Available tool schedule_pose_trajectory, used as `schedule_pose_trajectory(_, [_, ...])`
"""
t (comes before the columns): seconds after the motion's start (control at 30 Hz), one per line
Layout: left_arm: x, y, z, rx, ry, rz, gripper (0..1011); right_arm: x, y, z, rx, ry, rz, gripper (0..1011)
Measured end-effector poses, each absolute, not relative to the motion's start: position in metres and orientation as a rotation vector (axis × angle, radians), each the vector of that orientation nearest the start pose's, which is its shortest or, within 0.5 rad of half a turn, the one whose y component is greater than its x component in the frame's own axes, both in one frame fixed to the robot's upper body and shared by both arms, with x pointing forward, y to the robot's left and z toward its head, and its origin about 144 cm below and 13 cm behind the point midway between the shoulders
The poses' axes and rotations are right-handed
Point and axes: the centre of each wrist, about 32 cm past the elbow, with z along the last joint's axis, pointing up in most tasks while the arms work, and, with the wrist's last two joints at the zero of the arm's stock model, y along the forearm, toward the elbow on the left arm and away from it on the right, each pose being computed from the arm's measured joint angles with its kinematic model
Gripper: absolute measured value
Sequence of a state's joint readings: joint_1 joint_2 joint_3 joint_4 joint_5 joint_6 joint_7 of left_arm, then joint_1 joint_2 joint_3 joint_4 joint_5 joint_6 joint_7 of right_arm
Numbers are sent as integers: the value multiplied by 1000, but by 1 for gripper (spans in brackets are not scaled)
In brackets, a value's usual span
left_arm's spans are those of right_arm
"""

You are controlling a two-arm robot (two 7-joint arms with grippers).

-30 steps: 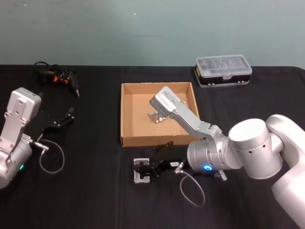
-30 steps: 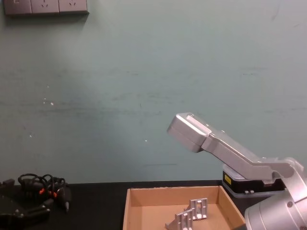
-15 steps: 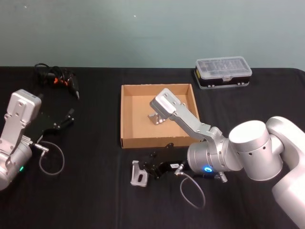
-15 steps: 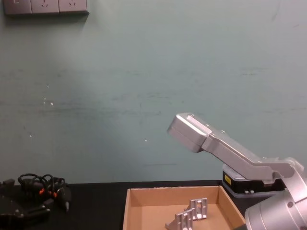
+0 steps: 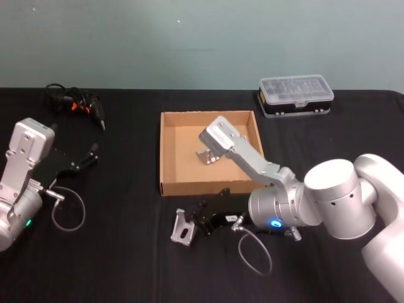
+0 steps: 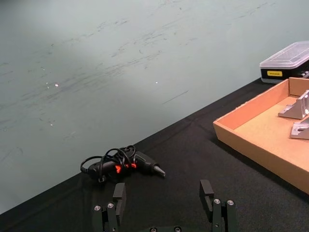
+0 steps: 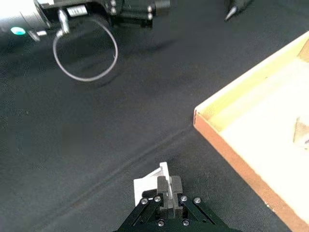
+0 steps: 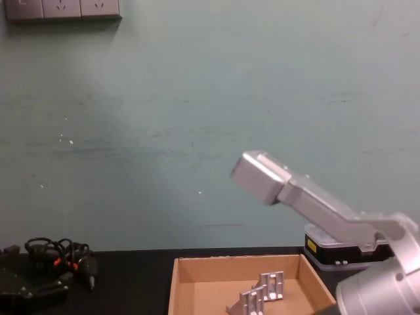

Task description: Use one hand to pick up the angle iron from the table and place it into the box.

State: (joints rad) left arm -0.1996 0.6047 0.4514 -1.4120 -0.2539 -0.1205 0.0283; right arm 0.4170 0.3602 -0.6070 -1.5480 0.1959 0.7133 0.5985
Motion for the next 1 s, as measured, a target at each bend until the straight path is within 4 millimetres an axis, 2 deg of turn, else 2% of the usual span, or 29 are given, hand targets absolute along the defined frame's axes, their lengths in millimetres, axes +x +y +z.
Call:
schedule_pose_trajectory(0.23, [489, 310, 1140, 305, -285, 1248, 1000, 513, -165, 1239, -570, 169, -561, 58])
schedule_pose_trajectory(0.33, [489, 310, 1140, 305, -285, 1248, 1000, 511, -169, 1254, -538, 138, -591, 57])
schedule_pose_trajectory(0.6, [489, 310, 1140, 304, -285, 1248, 1000, 518, -185, 1277, -510, 84, -697, 57])
schedule_pose_trajectory(0.77, [489, 310, 1140, 304, -285, 1248, 1000, 527, -197, 1281, -525, 74, -773, 57])
schedule_pose_trajectory(1.0, [489, 310, 1140, 304, -285, 1248, 1000, 542, -211, 1276, -565, 83, -875, 58])
